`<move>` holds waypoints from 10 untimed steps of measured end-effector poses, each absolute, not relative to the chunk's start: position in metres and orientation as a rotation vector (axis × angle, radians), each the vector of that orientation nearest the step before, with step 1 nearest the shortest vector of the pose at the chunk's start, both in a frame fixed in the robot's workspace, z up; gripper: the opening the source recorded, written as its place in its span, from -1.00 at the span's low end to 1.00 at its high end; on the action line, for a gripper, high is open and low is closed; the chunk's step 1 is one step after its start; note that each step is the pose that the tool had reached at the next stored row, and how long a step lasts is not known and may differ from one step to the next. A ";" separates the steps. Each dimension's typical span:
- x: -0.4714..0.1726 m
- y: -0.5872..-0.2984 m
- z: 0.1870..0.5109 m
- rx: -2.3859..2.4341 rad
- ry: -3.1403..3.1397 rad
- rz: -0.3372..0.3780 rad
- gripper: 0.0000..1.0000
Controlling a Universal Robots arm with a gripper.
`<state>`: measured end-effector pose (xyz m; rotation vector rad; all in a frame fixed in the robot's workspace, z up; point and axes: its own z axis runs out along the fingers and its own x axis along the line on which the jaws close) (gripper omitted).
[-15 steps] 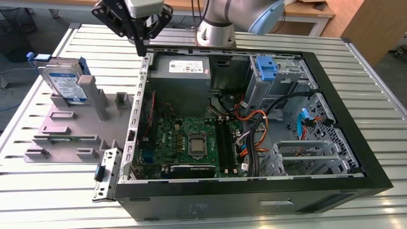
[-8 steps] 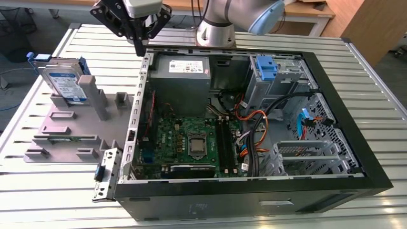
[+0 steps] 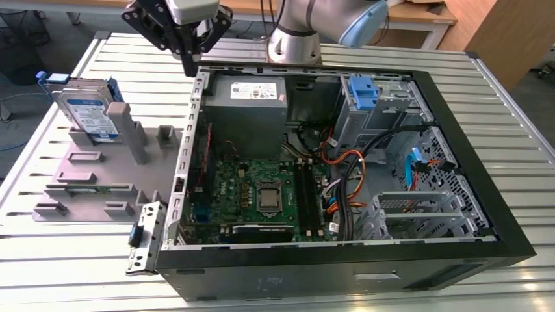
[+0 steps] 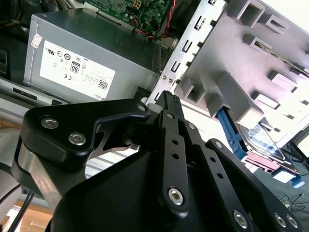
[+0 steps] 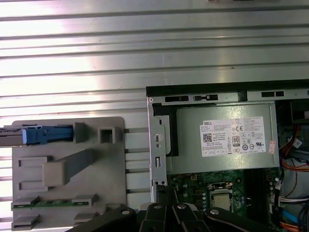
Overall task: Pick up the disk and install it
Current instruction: 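Reach for the disk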
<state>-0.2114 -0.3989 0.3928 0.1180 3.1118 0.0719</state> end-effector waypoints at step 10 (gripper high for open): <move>-0.212 -0.399 0.393 0.118 3.112 0.072 -0.79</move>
